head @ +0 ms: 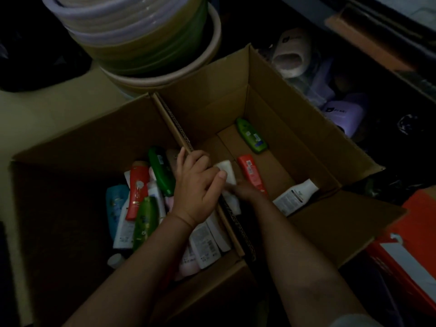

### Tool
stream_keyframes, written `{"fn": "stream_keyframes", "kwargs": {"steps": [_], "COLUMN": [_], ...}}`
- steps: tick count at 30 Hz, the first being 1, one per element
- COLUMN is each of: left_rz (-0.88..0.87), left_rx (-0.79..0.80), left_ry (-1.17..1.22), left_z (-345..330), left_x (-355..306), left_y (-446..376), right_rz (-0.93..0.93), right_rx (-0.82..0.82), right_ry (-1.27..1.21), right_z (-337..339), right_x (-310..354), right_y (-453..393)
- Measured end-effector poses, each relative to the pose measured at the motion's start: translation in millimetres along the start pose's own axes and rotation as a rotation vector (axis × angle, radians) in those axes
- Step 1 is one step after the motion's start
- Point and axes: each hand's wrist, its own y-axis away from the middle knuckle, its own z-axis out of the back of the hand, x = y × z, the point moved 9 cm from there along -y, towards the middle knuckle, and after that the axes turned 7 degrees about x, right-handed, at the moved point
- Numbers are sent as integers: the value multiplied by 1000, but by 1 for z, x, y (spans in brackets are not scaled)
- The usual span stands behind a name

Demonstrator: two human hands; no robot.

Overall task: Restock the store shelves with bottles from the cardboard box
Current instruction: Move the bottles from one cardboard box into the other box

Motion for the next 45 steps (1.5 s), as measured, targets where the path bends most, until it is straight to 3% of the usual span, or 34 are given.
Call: {"fn": "stream_keyframes", "kwargs": {"steps": [3,7,12,16,18,22,24,26,30,33,39,45], "left_rz": [24,128,636,541,460,252,135,84,98,62,31,24], "left_rx": [48,87,-315,-394,-348,-102,27,43,-90,-140,-178,-176], "left_ry": [41,158,495,405,340,164,133,65,58,91,39,10], "left_z": [3,10,66,98,98,64,34,16,11,9,0,-3], "left_x": [-1,4,65,64,54,23,6,-3,-3,-2,0,-2], "left_y": [1,14,44,35,26,-3,-14,-16,-14,-14,-18,-20], "right_rz": [205,415,540,612,634,426,236,57,-157,-207,-199,-107], "right_rx": [-75,-120,-38,130,74,-218,-359,-439,-401,-392,-372,-255], "right_ry": [-193,-263,-208,-3,2,-125,-58,45,44,126,315,-60], "right_z": [21,40,4,-38,-30,31,61,83,93,94,94,74], "right_x": [59,137,206,240,245,203,159,110,6,-51,-57,-45], "right_y": [22,72,121,153,153,97,66,49,23,-9,-25,-25]}}
